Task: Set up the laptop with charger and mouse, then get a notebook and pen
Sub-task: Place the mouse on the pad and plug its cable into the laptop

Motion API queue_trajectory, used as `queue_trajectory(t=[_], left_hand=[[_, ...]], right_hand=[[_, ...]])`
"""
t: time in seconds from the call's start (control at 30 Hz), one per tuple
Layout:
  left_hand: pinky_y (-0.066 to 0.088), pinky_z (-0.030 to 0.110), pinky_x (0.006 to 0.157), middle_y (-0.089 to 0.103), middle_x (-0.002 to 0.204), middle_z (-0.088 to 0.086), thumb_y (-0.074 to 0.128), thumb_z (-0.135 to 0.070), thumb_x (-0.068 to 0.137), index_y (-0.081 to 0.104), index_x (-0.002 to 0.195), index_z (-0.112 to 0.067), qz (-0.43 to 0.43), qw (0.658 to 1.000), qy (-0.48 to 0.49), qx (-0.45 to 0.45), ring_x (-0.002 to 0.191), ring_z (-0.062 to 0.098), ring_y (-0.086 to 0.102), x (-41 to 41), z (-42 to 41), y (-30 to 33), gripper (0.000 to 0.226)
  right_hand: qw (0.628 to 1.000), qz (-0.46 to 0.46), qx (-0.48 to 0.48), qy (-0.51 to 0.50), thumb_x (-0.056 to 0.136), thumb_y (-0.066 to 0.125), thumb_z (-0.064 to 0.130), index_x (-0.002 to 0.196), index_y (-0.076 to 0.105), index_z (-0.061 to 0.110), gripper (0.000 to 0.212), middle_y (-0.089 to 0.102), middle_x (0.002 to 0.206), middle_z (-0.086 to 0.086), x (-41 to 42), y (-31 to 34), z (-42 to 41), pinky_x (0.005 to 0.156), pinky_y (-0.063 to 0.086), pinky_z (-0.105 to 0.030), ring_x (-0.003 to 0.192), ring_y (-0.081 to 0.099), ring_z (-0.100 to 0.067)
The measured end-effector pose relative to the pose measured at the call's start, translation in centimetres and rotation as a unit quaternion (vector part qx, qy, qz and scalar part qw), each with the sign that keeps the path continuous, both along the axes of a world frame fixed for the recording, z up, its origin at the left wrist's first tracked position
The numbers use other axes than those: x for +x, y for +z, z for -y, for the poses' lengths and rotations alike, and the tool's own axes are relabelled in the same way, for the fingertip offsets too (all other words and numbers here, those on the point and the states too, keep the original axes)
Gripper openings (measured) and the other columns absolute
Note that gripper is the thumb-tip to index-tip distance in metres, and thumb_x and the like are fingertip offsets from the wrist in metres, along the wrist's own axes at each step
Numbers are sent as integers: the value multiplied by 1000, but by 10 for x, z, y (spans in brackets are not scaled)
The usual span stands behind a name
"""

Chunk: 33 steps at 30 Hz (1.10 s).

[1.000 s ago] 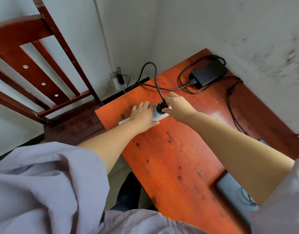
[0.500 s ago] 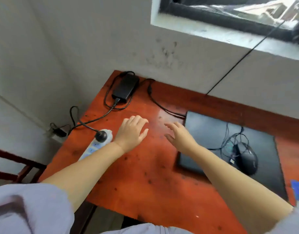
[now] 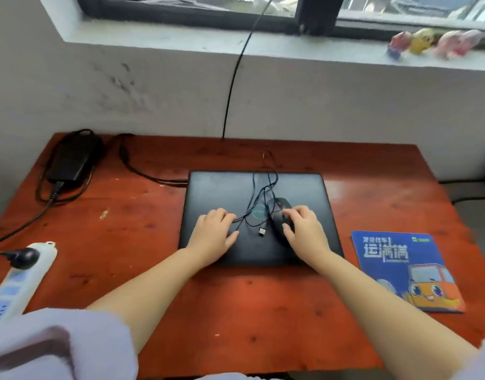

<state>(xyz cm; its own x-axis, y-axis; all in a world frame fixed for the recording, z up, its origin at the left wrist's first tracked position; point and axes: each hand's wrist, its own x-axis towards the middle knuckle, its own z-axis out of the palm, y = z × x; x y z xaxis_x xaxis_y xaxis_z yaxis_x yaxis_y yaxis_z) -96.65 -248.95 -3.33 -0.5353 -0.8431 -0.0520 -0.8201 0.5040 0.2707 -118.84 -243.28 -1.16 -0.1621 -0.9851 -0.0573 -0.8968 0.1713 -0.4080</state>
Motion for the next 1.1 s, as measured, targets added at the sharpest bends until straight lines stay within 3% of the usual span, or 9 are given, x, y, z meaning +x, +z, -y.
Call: queue_trajectory(t=[0.13,0.23,0.37,0.5,0.7,0.83,0.97,1.1], left_hand=[[40,40,95,49,128,7,48,-56,88,40,135,-17,37,995,82,43,120,27,46,-46,-1,-2,62],[40,40,94,47,128,8,49,-62,84,38,135,-16,61,990,104,70,120,27,43,-73,3,-5,69],[38,38,87,45,120,10,56,-44,86,47,121,-17,82,990,83,86,113,29,43,-97,11,-6,45],[38,36,80,45,116,14,50,-17,89,48,110,-9,58,986,82,132,105,32,46,-111,18,-2,22],[38,35,70,46,98,10,51,-19,86,43,93,-9,-30,986,23,165,83,27,44,-145,27,13,15],[34,34,65,48,79,7,50,-15,86,42,78,-9,-145,973,-40,178,73,26,42,-211,24,30,12],[40,23,68,60,78,0,58,-18,89,66,100,-8,-236,938,-48,251,73,16,54,-282,11,37,17],[42,12,51,60,68,-6,61,-20,90,67,103,-9,-276,897,-18,345,58,10,53,-330,-3,31,18]], right_hand=[[997,4,72,8,85,60,41,131,38,17,57,37,135,-7,-6,-10,12,90,45,-43,121,39,-30],[996,-7,89,-3,83,60,43,134,31,18,64,34,139,-10,0,-17,23,91,44,-44,123,38,-31],[996,11,83,-19,82,62,36,132,31,18,62,40,135,-11,-2,-24,30,90,44,-42,121,38,-30],[996,24,65,-51,80,61,33,130,34,18,59,44,132,-9,-17,-26,23,89,42,-41,117,40,-29],[987,12,14,-158,76,61,31,127,38,16,58,46,129,-7,-69,-14,0,86,41,-42,113,41,-31],[965,-11,6,-262,76,63,30,128,39,15,59,46,129,-9,-132,-6,-40,90,41,-44,115,42,-31],[942,-24,51,-330,78,65,31,131,36,13,63,43,134,-11,-188,-10,-94,96,39,-45,120,39,-32],[936,-22,86,-340,77,65,31,130,38,15,61,45,134,-8,-220,-24,-132,100,37,-43,123,39,-29]])
